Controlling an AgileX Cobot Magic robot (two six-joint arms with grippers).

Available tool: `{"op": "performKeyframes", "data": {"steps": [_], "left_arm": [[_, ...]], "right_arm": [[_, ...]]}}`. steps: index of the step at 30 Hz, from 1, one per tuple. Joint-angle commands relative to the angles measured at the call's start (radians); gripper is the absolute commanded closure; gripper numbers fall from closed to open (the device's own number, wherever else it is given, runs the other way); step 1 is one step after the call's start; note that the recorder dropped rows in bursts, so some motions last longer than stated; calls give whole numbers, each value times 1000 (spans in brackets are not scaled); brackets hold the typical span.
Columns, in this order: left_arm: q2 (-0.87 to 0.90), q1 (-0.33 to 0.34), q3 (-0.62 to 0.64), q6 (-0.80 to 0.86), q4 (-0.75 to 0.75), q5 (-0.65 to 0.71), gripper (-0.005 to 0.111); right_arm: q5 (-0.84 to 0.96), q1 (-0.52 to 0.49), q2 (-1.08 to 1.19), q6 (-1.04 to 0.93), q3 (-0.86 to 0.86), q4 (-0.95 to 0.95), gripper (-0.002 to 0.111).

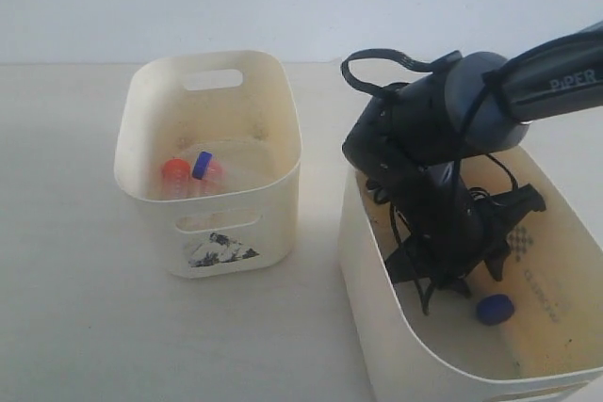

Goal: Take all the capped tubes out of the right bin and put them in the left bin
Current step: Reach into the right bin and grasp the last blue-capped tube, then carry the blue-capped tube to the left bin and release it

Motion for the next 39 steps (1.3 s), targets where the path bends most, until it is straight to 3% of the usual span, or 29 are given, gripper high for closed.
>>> {"op": "performKeyframes", "data": {"steps": [1,9,14,23,29,32,35,36,37,39], "left_arm": [[-3,2,-3,-7,2,-8,102],[-3,2,-3,-7,2,-8,102],[-3,2,-3,-7,2,-8,102],[-3,2,-3,-7,2,-8,102],[-3,2,-3,-7,2,-8,102],[-3,2,-3,-7,2,-8,102],[-3,2,-3,-7,2,-8,102],[-3,2,-3,-7,2,-8,102],[-3,2,-3,-7,2,-8,102],[-3,2,-3,-7,2,-8,102]], "right_arm": [[4,3,-74,-17,-29,57,108],[67,3,-280,-33,-52,66,108],[61,5,-465,-162,-52,184,108],[-530,5,-692,-773,-52,726,108],[-845,5,-606,-1040,-52,873,106],[-911,5,-527,-1048,-52,888,85],[-942,5,-446,-1048,-52,918,44],[-945,5,-432,-1045,-52,918,38],[-945,5,-424,-1030,-52,920,38],[-927,5,-444,-963,-52,920,85]]}}
